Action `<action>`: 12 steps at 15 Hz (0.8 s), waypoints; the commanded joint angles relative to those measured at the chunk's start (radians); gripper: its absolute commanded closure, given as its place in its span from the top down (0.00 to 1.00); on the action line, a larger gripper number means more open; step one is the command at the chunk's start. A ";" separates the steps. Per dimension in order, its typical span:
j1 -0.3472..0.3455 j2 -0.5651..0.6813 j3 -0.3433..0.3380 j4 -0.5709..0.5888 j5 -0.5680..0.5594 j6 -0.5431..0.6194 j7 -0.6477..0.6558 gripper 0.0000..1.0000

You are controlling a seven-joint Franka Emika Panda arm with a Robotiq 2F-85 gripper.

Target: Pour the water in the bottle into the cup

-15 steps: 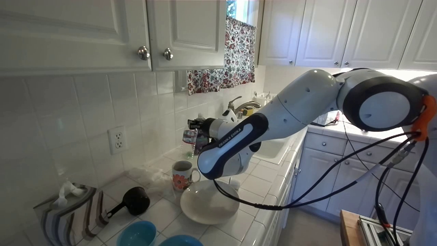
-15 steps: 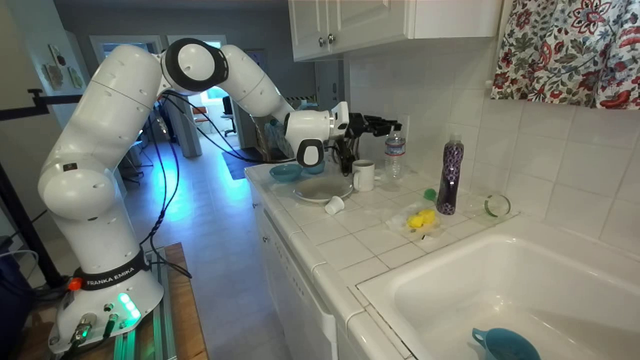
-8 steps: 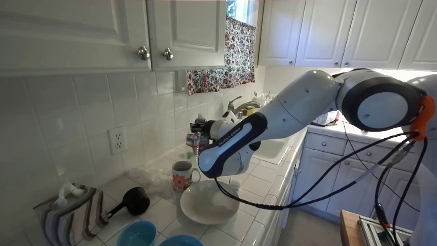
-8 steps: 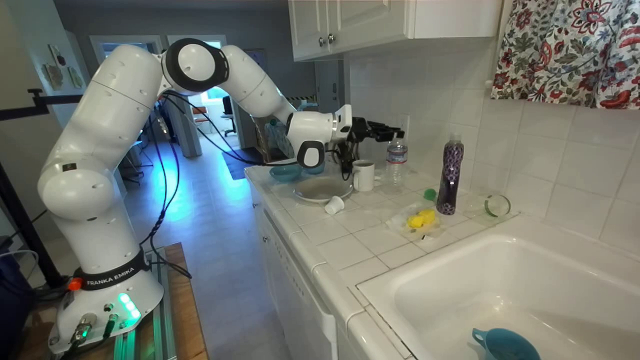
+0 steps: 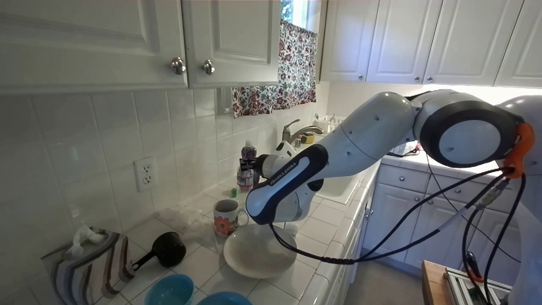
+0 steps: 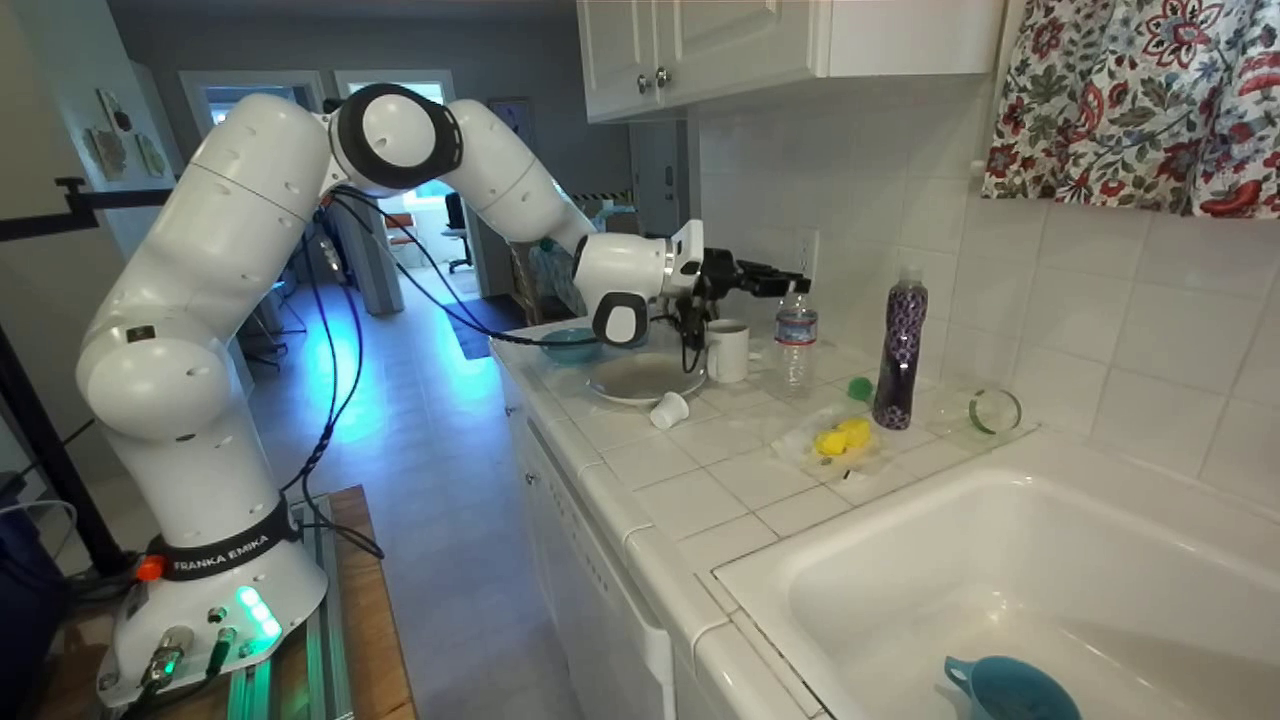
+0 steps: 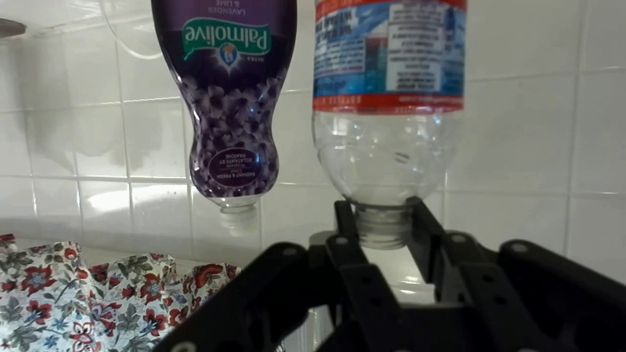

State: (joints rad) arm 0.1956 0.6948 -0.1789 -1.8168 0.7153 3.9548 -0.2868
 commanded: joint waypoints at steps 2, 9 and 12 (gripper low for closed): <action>0.015 0.014 -0.010 0.016 0.047 -0.011 -0.035 0.08; 0.015 0.016 -0.009 0.015 0.066 -0.017 -0.037 0.08; 0.016 0.014 -0.009 0.015 0.073 -0.022 -0.039 0.56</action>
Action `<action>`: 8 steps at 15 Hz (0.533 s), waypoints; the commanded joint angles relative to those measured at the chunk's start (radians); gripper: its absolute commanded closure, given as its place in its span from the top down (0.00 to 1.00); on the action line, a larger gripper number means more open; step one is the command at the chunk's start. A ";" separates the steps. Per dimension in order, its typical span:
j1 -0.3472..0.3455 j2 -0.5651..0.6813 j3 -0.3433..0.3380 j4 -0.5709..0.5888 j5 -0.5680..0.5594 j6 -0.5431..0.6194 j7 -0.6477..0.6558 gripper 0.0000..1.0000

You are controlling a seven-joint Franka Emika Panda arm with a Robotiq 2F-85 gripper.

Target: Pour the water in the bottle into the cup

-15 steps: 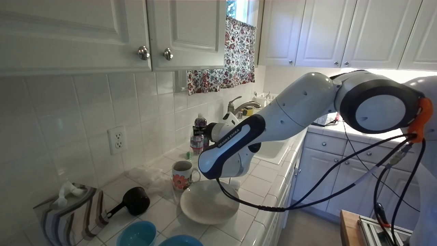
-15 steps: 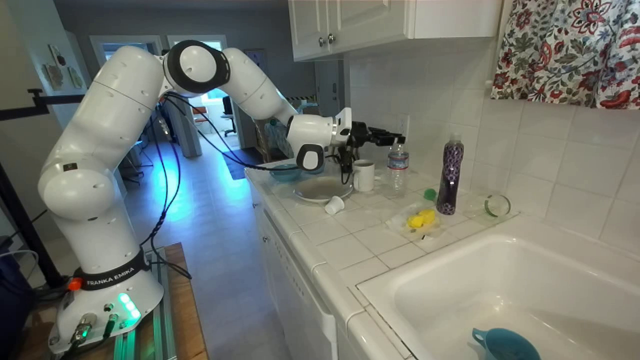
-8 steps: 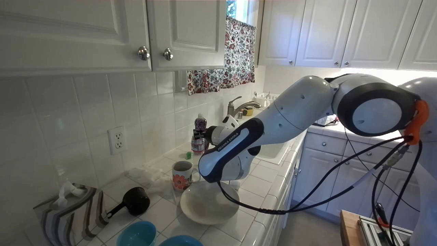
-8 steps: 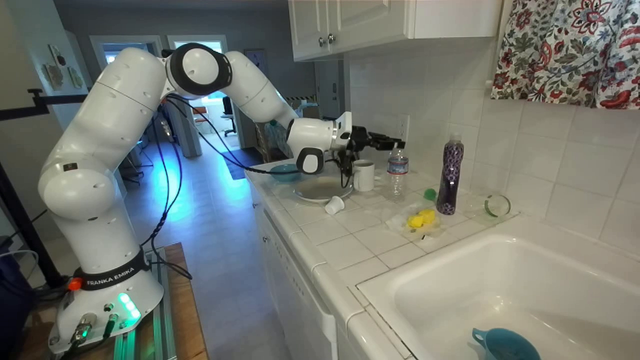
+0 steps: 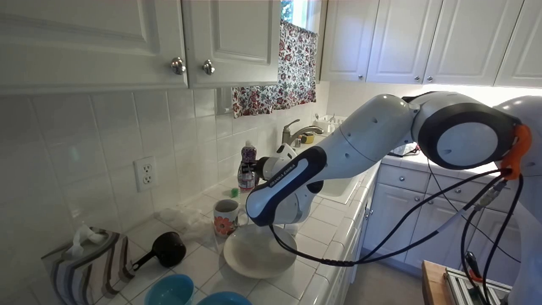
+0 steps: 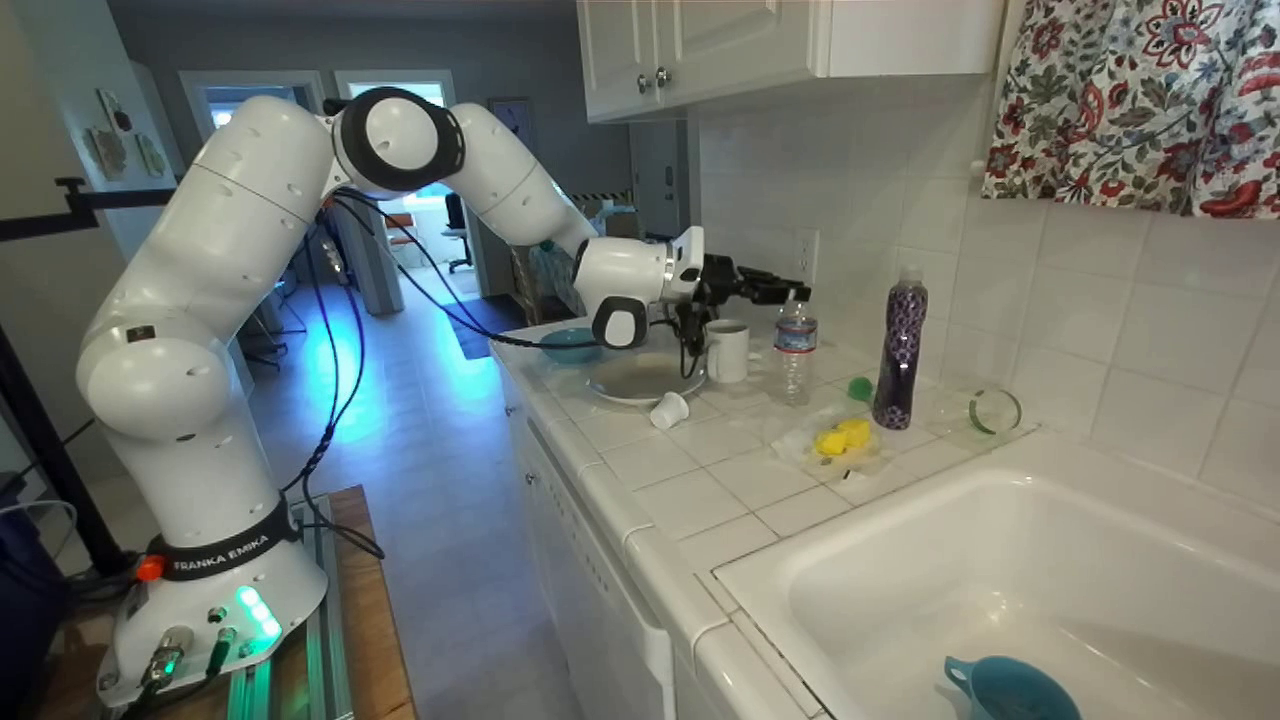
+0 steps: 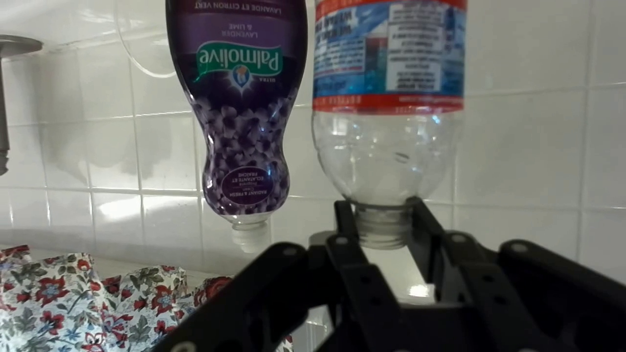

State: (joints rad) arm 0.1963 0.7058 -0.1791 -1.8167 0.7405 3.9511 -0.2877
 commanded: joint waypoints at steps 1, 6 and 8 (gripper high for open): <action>0.017 0.003 -0.010 0.015 0.049 -0.019 -0.040 0.57; 0.030 -0.007 -0.020 0.009 0.060 0.003 -0.070 0.91; 0.041 -0.019 -0.027 -0.003 0.054 0.033 -0.085 1.00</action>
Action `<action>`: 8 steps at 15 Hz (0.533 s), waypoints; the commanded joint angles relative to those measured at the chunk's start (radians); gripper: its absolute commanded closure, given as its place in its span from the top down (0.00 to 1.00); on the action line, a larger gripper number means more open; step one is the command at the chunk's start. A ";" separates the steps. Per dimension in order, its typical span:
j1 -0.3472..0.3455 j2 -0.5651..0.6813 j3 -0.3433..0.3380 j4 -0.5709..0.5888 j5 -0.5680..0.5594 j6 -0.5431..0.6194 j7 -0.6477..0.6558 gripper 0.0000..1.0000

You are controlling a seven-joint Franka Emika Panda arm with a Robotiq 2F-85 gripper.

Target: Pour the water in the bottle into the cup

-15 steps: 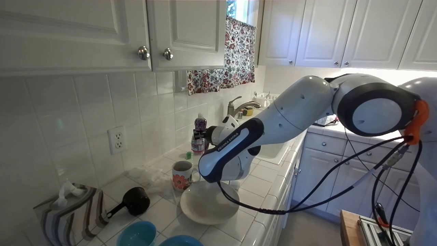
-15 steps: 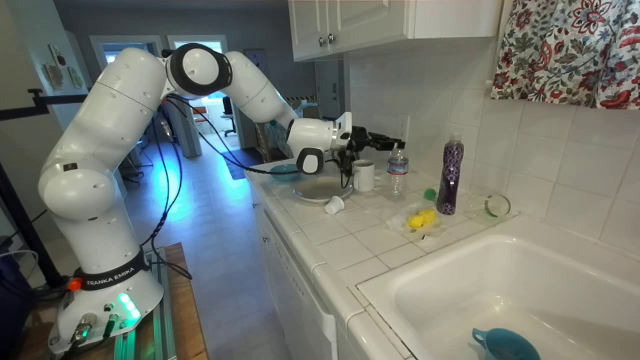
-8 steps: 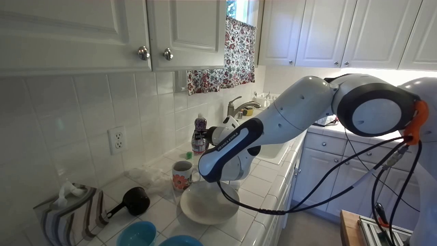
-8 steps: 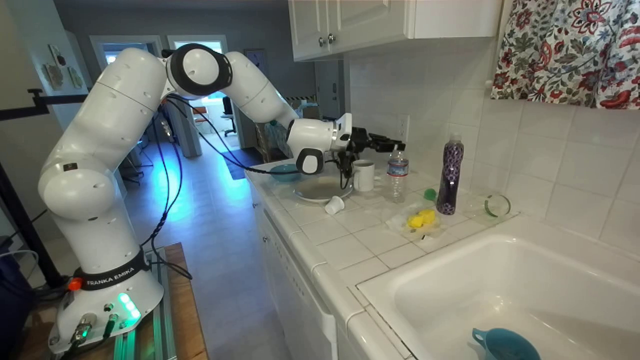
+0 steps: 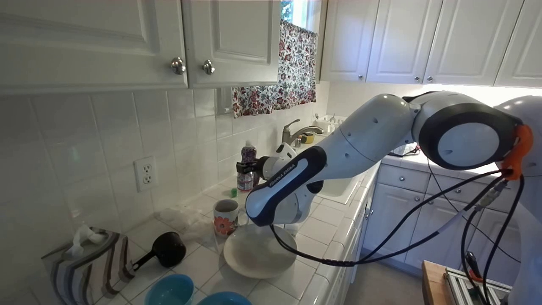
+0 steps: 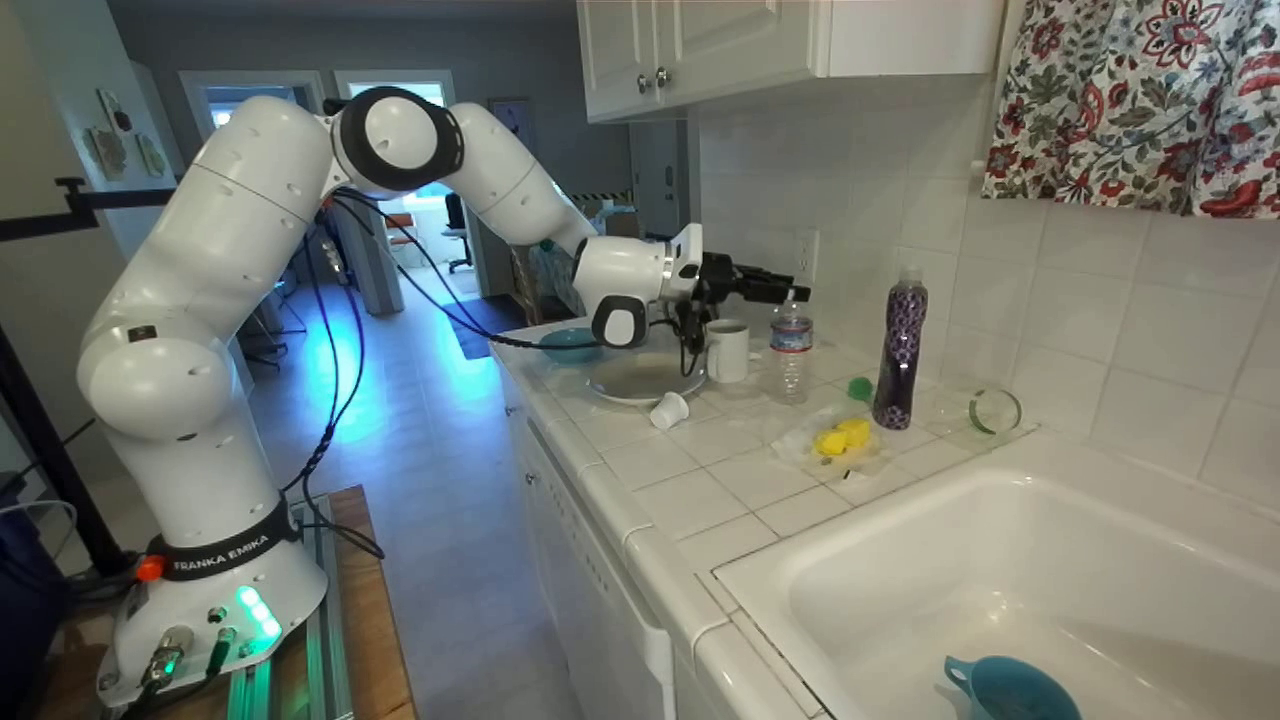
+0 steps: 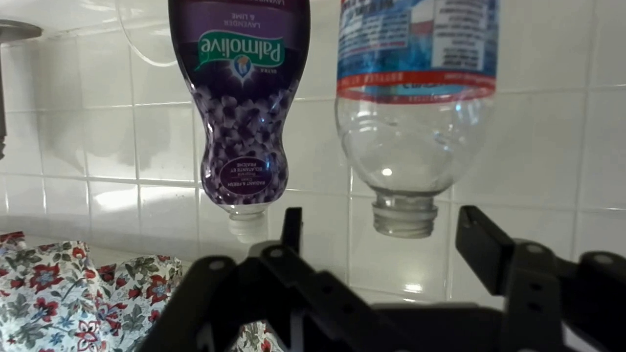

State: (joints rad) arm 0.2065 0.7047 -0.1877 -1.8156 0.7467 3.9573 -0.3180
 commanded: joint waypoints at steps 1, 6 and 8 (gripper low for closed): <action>0.040 -0.024 -0.025 -0.011 0.043 0.055 -0.066 1.00; 0.057 -0.057 0.017 -0.042 -0.033 0.341 -0.163 1.00; 0.134 -0.103 -0.024 -0.112 -0.084 0.279 -0.116 1.00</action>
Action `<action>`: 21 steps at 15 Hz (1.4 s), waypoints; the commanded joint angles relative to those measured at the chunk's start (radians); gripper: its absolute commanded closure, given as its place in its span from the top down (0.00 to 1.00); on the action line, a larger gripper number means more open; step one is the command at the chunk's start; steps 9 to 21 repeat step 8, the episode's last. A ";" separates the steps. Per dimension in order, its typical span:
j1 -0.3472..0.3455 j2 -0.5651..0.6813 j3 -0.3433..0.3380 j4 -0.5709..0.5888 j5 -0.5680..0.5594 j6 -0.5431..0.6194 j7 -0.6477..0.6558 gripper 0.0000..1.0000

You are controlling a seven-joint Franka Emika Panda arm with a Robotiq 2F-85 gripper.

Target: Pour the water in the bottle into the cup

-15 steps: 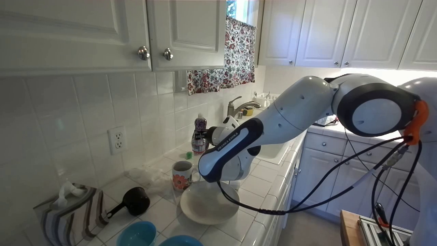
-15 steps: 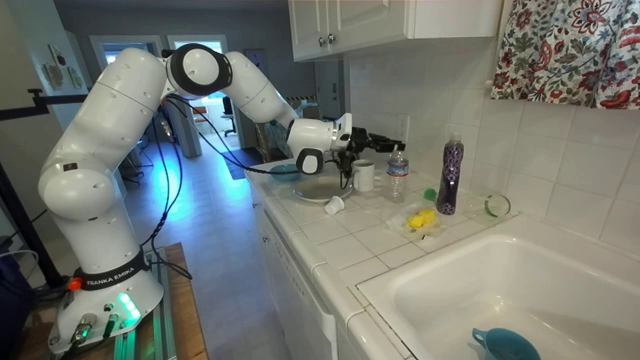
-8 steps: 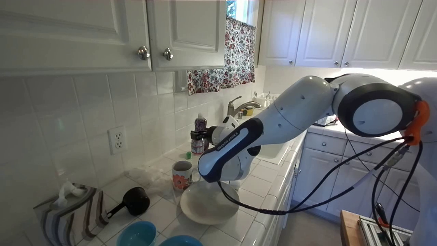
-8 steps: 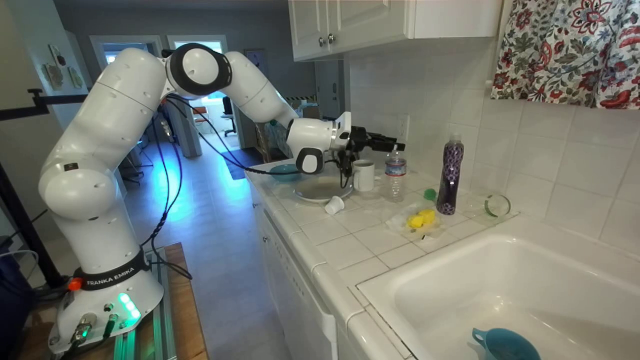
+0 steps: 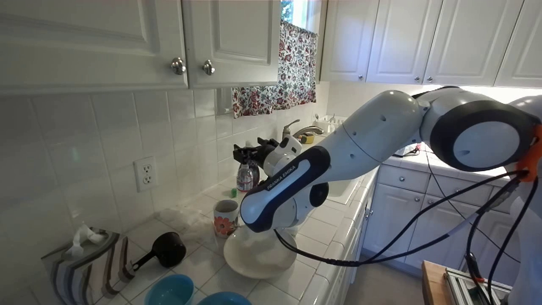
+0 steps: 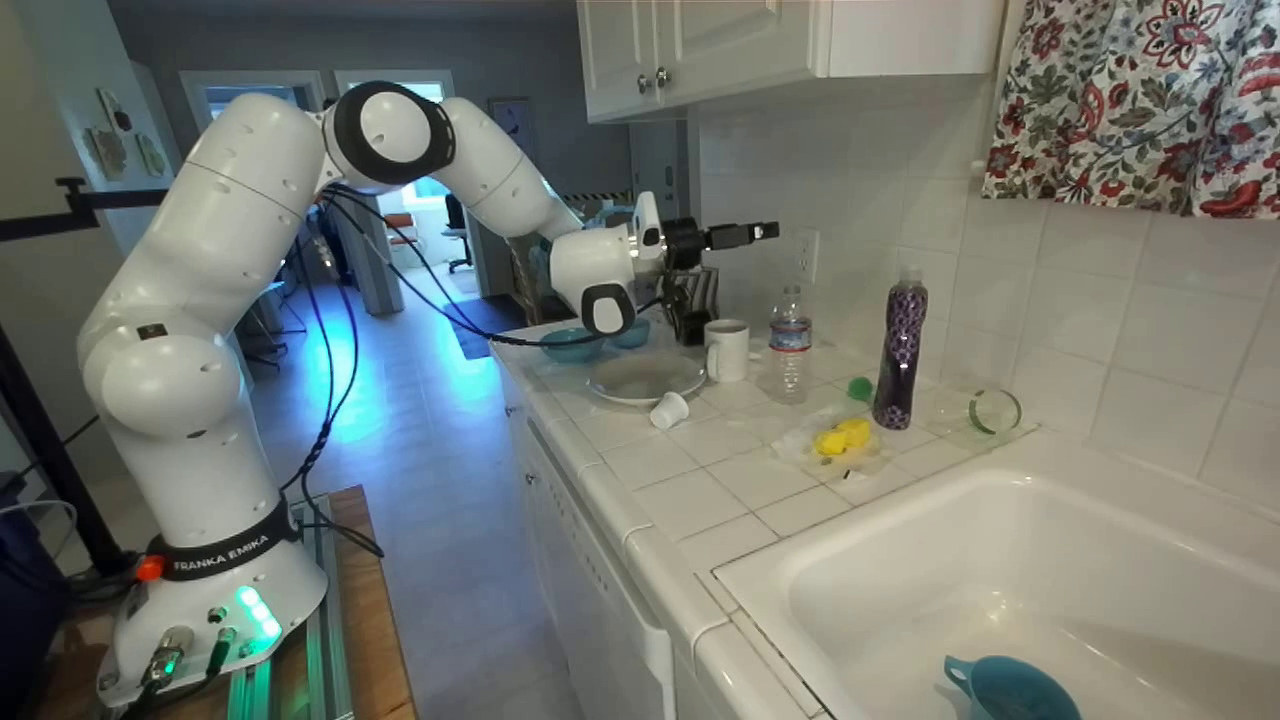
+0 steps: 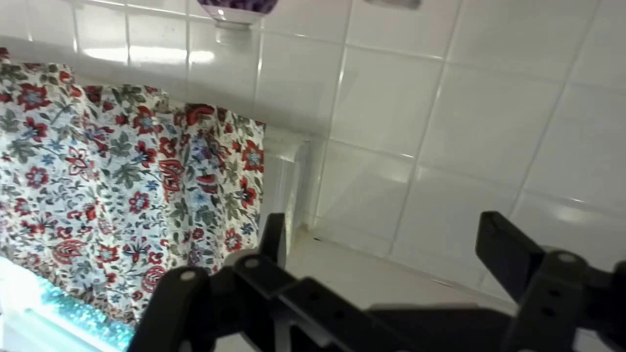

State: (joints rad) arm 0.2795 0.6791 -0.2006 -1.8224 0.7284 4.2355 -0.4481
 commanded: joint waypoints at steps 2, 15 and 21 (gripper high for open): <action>0.028 -0.158 0.081 -0.207 -0.180 -0.012 0.025 1.00; 0.009 -0.229 0.139 -0.269 -0.293 -0.056 0.000 1.00; 0.009 -0.229 0.139 -0.269 -0.293 -0.056 0.000 1.00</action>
